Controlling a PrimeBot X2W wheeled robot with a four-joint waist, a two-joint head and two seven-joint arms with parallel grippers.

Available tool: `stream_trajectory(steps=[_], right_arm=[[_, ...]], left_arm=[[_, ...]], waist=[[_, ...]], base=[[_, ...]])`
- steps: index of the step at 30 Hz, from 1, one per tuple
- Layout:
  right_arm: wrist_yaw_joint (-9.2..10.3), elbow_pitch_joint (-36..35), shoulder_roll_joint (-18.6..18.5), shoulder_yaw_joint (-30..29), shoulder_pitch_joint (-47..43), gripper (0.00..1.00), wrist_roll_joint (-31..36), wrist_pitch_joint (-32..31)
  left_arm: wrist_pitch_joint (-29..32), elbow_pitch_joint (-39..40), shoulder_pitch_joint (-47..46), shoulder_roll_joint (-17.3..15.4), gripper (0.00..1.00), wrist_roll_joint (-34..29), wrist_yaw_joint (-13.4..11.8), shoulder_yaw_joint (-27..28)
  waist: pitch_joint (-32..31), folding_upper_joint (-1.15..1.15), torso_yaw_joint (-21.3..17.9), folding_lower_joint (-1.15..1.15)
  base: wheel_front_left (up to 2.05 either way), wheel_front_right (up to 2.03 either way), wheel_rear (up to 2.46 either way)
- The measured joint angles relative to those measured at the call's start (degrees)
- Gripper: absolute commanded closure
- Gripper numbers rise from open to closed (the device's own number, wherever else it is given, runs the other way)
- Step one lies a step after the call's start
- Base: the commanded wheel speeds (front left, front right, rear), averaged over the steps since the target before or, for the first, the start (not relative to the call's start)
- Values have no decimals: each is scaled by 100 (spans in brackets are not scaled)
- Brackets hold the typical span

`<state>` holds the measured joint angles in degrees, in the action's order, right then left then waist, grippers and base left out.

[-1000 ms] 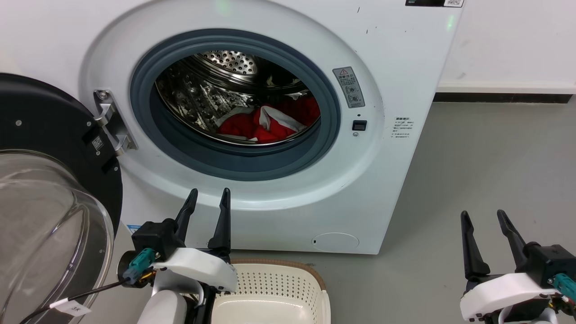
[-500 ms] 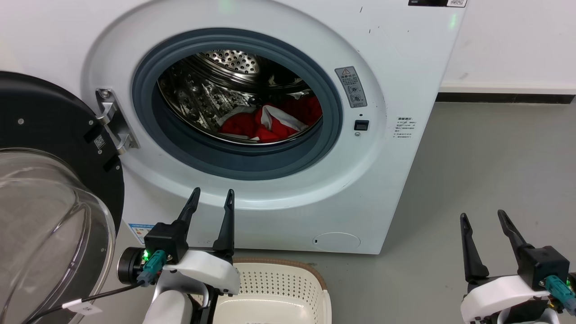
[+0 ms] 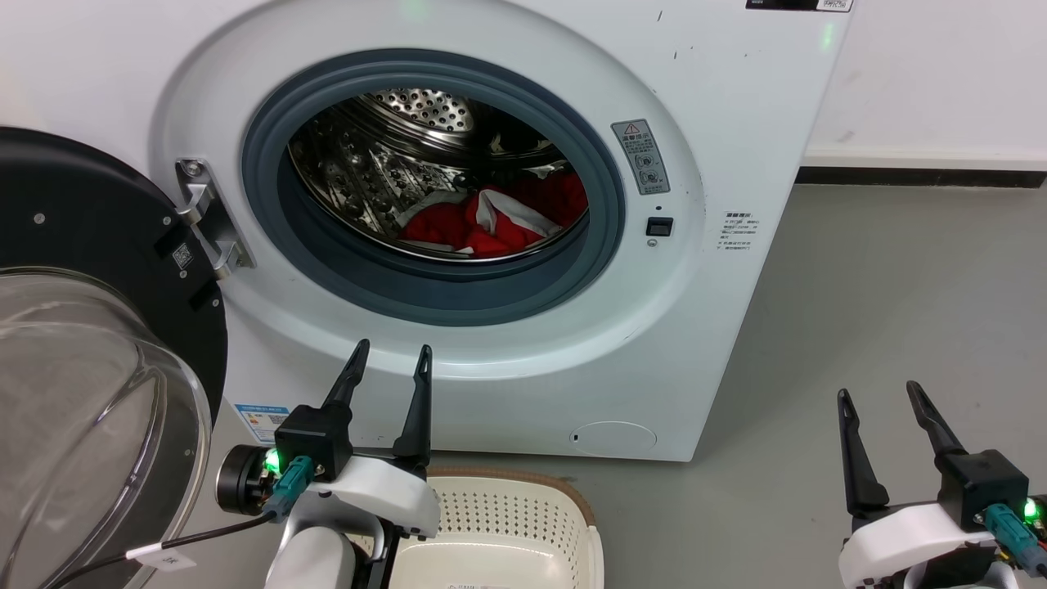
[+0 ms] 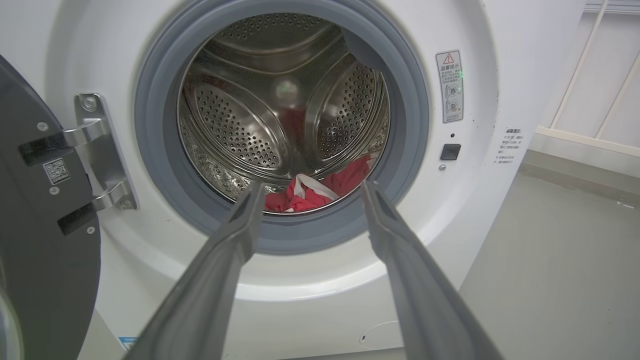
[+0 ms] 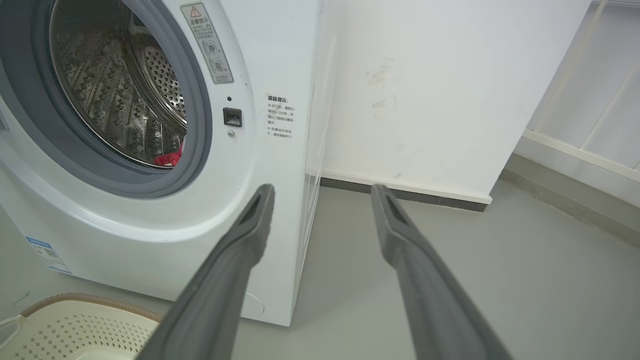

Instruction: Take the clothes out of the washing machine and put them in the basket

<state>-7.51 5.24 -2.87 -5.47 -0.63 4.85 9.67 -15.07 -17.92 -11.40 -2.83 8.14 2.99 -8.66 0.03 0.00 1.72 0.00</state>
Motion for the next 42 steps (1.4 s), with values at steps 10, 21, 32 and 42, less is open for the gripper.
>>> stream_trajectory(steps=[10, 21, 32, 42], right_arm=[[1, 34, 0, -14, -2, 0, -70, 37], [1, -24, 0, -9, -1, 0, -79, 33], [1, -392, -1, 83, 300, 0, -164, -19], [0, -764, -3, 227, 706, 0, -291, 41]], left_arm=[[0, -42, 1, -1, 0, 27, -21, 19], [0, -63, -66, 0, 0, 60, -51, 30], [0, -65, -598, -2, 0, 15, -135, 171], [-1, -287, -1534, -23, 0, -98, -148, 463]], waist=[[9, 0, 0, 0], [111, 0, 14, 0], [759, 0, -131, 0], [1744, 0, -409, 0]], base=[[0, 0, 0], [0, 0, 0], [0, 0, 0], [0, 0, 0]])
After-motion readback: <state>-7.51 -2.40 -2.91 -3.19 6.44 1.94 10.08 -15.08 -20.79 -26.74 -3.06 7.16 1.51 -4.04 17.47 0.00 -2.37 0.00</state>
